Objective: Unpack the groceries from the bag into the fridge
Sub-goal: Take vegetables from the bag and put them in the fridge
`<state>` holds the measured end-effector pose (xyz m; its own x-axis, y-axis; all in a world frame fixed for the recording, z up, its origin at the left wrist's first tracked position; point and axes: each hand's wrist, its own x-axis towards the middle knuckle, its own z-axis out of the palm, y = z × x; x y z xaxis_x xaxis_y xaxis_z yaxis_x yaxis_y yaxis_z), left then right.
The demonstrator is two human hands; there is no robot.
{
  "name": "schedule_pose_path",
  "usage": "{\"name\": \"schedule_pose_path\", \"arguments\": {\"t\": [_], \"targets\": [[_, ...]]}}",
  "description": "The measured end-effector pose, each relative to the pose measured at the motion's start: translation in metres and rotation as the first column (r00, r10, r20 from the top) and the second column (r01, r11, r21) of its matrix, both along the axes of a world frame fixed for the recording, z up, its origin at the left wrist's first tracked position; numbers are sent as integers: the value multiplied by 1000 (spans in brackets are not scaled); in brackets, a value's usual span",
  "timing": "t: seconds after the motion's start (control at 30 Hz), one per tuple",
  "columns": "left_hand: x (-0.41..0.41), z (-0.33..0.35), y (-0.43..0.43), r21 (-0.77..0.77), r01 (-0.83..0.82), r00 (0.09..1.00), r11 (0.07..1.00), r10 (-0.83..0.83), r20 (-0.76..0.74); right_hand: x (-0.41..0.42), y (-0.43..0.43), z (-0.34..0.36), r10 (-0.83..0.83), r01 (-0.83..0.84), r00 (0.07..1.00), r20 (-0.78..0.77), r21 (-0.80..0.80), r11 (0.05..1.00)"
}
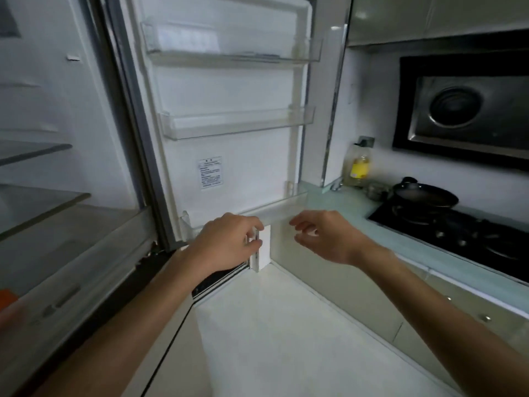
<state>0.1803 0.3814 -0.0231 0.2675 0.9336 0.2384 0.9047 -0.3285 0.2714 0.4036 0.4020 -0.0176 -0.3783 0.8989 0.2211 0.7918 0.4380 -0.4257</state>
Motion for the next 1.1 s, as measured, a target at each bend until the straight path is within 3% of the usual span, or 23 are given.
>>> {"name": "schedule_pose_path", "arguments": {"t": [0.27,0.57,1.1], "targets": [[159,6,19,27,203,979,979,-203,10,155,-40,1,-244,244,970,18,33,969],[367,-2,15,30,460,888,887,-460,-21,351,-105,-8,-515,516,856,-47,26,856],[635,-33,0,-24,709,704,704,-710,-36,587,-185,-55,-769,769,621,-151,-72,635]]}}
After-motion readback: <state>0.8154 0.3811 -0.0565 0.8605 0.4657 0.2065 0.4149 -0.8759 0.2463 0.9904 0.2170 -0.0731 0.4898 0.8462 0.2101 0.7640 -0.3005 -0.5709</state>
